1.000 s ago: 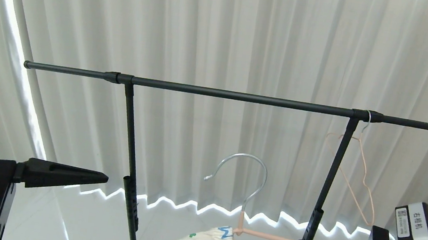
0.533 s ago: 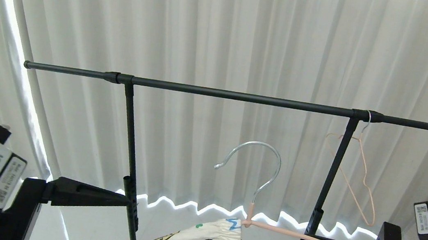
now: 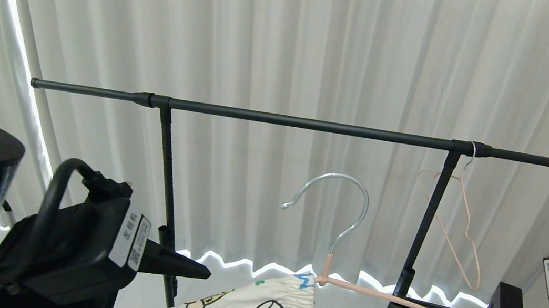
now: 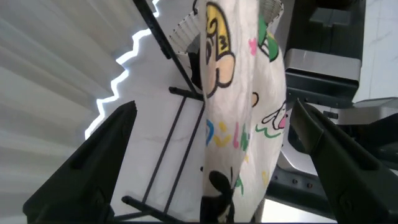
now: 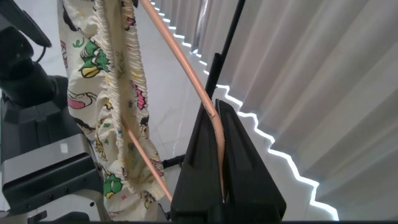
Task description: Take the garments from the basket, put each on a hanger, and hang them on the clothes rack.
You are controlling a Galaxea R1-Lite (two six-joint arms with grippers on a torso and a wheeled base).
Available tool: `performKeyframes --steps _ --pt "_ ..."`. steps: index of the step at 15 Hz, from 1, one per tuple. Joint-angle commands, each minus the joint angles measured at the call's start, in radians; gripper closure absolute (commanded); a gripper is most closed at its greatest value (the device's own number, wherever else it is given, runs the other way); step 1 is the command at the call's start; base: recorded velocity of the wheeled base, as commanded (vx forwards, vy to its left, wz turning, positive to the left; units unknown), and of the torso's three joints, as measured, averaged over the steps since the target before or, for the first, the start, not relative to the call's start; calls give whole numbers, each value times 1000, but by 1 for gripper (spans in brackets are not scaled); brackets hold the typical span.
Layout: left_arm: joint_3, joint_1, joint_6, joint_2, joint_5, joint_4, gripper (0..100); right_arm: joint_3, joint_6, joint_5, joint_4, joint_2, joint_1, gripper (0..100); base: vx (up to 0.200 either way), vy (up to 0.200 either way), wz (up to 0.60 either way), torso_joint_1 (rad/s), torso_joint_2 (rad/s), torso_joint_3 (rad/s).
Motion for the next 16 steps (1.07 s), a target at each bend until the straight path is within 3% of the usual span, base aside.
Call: performKeyframes --steps 1,6,7,15,16 --pt "-13 -1 -1 44 0 -7 0 -1 -5 0 -1 2 4 100 0 0 0 0 0 0" --pt "-12 -3 3 64 -2 -13 0 -8 -8 0 1 4 7 100 0 0 0 0 0 0" --pt "-12 -7 3 64 -2 -13 100 -13 -8 0 -1 6 7 100 0 0 0 0 0 0" --pt "-7 -14 5 76 0 -14 100 -24 -8 -1 -1 9 7 100 0 0 0 0 0 0" --pt "-5 -9 5 83 3 -17 100 -21 -8 -3 1 7 7 0 0 0 0 0 0 0"
